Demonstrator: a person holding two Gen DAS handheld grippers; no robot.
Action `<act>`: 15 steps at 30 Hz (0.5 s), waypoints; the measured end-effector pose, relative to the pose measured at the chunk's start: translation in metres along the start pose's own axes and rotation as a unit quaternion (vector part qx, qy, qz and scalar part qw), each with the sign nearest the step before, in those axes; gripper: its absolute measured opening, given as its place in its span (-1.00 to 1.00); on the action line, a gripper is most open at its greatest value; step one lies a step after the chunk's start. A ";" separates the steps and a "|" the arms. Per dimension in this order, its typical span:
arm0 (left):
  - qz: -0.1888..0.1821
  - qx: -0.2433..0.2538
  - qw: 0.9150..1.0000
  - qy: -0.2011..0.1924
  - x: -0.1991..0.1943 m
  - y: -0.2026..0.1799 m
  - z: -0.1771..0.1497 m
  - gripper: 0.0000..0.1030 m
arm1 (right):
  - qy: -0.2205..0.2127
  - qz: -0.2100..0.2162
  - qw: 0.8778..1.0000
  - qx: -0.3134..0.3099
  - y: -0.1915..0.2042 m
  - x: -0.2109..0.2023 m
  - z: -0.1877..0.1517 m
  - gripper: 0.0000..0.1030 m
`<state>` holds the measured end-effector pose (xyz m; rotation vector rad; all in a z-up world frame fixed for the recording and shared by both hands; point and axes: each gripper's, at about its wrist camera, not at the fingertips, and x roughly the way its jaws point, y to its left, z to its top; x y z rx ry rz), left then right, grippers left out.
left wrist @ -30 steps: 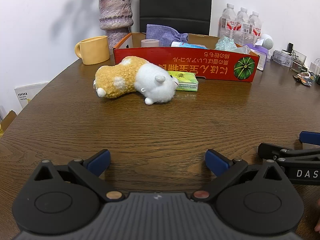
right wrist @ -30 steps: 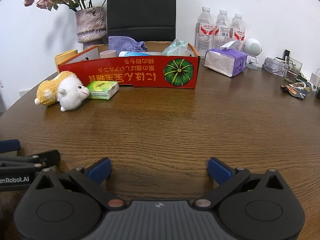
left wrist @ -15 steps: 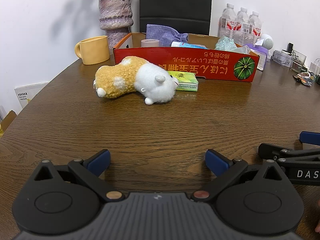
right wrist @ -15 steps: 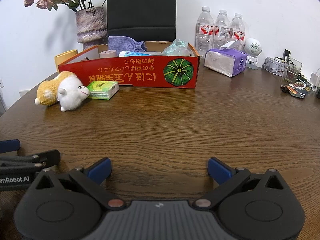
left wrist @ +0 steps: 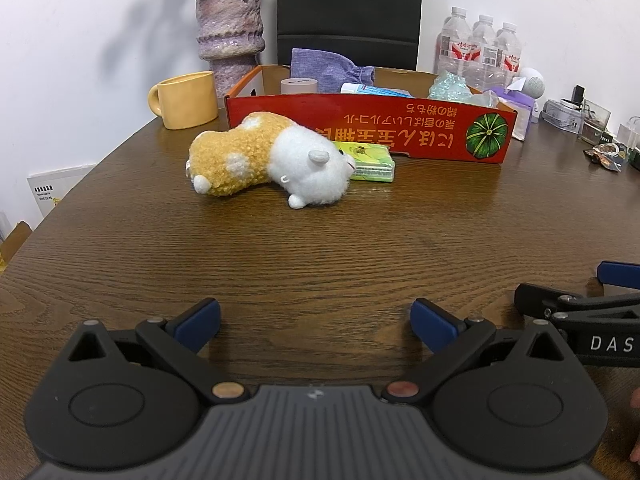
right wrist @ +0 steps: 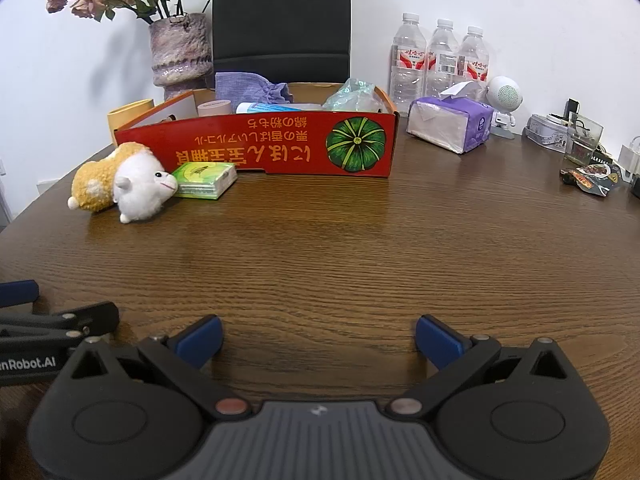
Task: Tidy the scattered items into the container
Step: 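Grip the hamster plush toy between the left tool and the right tool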
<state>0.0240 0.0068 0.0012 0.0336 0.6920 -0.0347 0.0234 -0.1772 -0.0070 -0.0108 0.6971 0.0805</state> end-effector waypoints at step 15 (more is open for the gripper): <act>0.059 0.097 0.990 -0.087 0.015 0.057 0.058 1.00 | -0.014 0.138 0.990 -0.007 -0.002 0.009 0.043 0.99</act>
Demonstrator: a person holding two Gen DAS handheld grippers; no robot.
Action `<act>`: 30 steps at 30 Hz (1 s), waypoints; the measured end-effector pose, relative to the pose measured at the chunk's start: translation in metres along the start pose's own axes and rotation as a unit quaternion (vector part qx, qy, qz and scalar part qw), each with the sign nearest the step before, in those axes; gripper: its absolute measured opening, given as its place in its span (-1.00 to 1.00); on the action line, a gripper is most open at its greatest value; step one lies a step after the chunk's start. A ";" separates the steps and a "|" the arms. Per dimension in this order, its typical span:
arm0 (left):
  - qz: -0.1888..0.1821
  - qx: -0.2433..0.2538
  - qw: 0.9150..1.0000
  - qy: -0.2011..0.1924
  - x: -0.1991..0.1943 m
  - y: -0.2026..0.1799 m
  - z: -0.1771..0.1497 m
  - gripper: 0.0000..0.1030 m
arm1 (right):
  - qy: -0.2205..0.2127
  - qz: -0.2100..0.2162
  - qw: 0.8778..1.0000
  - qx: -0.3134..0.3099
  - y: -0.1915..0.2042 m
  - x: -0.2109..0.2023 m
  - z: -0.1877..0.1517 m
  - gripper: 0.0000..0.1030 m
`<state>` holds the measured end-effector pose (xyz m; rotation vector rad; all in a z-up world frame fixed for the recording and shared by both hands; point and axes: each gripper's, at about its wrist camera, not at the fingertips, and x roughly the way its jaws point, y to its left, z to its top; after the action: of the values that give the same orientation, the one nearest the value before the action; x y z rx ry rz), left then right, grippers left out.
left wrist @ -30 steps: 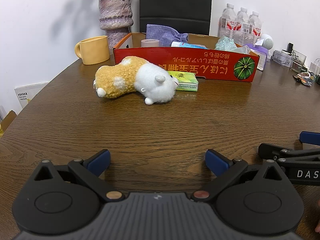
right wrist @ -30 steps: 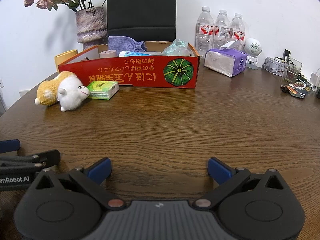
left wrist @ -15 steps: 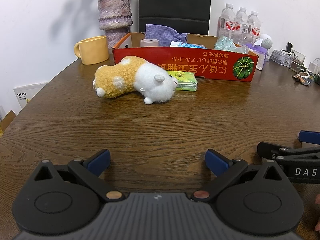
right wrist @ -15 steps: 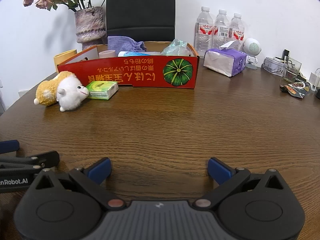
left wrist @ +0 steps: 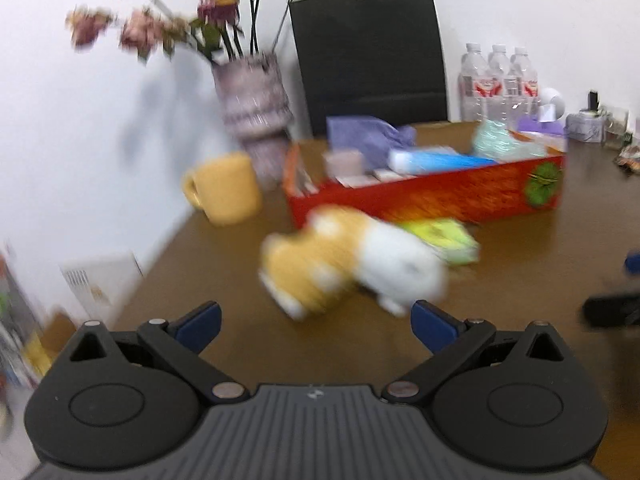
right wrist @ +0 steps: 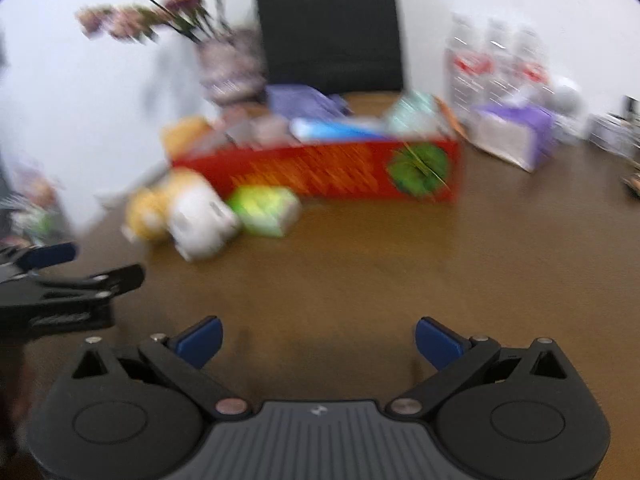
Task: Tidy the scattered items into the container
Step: 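Grip the hamster plush toy between the left tool and the right tool, then carry the hamster plush into the red box with both tools and release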
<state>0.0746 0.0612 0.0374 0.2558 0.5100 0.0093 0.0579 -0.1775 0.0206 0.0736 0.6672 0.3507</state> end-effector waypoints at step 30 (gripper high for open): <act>-0.253 0.200 0.944 -0.073 0.007 -0.032 0.083 -0.02 | -0.083 0.062 0.971 -0.216 0.016 -0.007 0.053 -0.01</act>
<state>0.1191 0.0111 0.0956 0.5116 0.4152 -0.6172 0.0811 -0.1622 0.0690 -0.2693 0.4105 0.5976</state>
